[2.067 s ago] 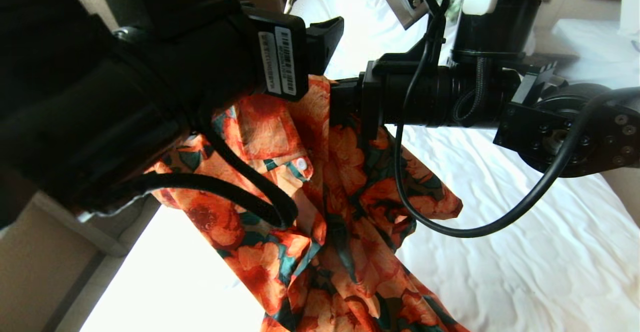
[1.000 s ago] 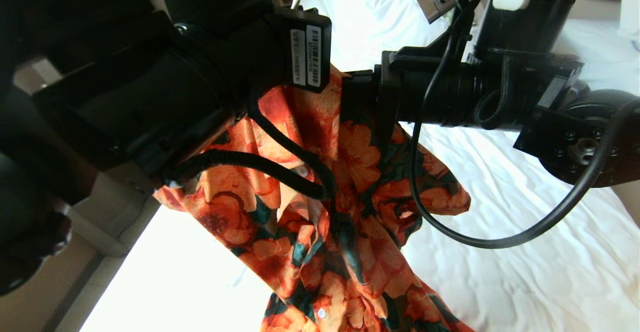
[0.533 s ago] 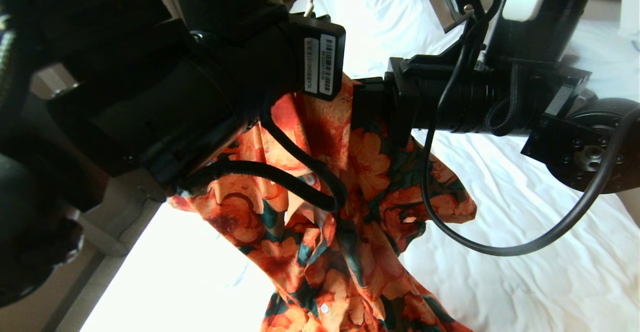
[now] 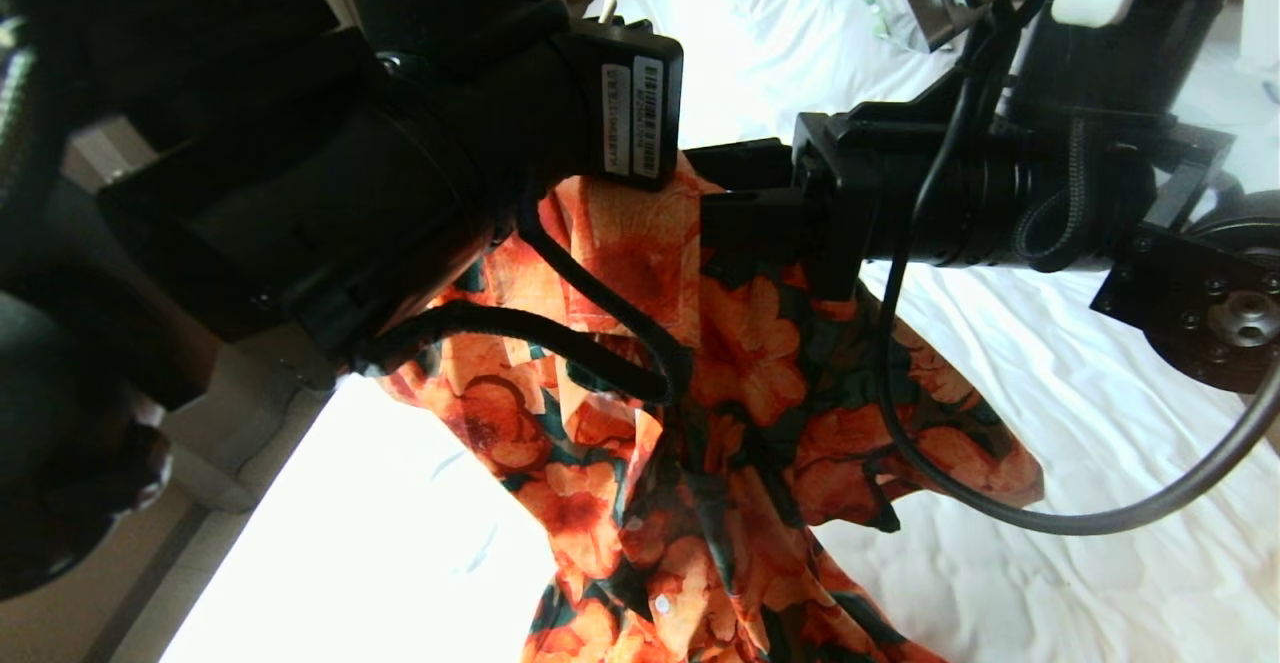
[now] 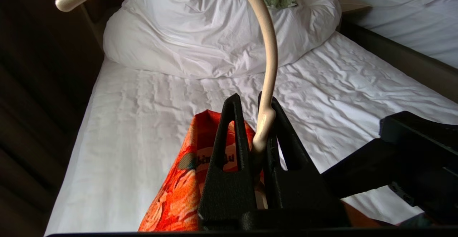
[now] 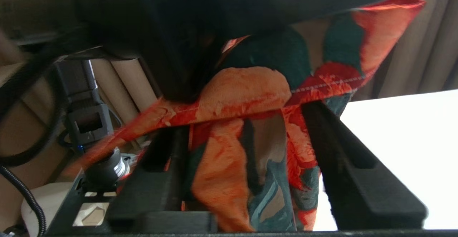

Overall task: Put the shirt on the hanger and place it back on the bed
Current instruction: Take the clothes hanger out of the clothes

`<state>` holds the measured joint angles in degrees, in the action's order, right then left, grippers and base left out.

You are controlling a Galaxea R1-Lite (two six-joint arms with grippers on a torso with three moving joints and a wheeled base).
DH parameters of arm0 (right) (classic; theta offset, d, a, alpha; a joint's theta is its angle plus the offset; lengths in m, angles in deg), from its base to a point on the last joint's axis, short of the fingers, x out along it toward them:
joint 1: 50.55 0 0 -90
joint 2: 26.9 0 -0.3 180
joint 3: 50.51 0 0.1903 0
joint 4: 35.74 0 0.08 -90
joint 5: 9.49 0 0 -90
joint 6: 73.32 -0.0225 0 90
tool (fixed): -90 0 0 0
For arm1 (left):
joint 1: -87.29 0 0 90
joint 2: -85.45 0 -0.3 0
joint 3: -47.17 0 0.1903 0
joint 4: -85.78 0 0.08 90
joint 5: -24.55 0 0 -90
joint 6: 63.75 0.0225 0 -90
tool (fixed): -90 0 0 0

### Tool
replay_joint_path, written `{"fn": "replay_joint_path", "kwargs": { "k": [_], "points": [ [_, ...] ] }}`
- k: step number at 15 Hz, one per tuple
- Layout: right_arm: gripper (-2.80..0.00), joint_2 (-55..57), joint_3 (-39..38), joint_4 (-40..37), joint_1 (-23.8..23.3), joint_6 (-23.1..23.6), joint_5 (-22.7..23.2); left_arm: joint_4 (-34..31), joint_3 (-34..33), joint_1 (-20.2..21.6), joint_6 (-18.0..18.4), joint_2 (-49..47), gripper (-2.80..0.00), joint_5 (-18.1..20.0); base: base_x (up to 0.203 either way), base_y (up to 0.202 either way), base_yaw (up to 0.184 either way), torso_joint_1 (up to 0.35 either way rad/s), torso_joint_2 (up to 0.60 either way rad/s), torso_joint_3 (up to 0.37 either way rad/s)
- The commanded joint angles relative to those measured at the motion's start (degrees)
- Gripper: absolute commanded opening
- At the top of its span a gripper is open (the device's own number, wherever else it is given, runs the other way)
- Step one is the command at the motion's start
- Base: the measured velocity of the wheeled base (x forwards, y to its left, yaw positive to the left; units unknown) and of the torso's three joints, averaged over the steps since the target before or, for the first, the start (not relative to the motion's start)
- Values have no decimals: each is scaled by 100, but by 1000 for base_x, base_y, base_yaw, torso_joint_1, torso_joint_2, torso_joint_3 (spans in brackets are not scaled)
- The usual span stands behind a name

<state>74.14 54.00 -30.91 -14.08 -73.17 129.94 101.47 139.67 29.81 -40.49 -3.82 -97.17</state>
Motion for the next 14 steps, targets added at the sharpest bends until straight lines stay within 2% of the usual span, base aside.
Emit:
{"fn": "replay_joint_path", "kwargs": {
  "k": [1,4,10,14],
  "points": [
    [0,-398,-366,15,-239,-5,16,14,21,35,20,24,-280,-27,0,0,0,0,0,0],
    [0,-696,-848,52,-625,37,23,14,128,92,20,6,-280,-43,0,0,0,0,0,0],
    [0,-827,-833,-42,-916,56,6,5,182,2,3,-11,-280,-98,0,0,0,0,0,0],
    [0,-1337,-799,-1020,-1140,74,-26,14,259,-21,-57,71,-280,-112,0,0,0,0,0,0]
  ]
}}
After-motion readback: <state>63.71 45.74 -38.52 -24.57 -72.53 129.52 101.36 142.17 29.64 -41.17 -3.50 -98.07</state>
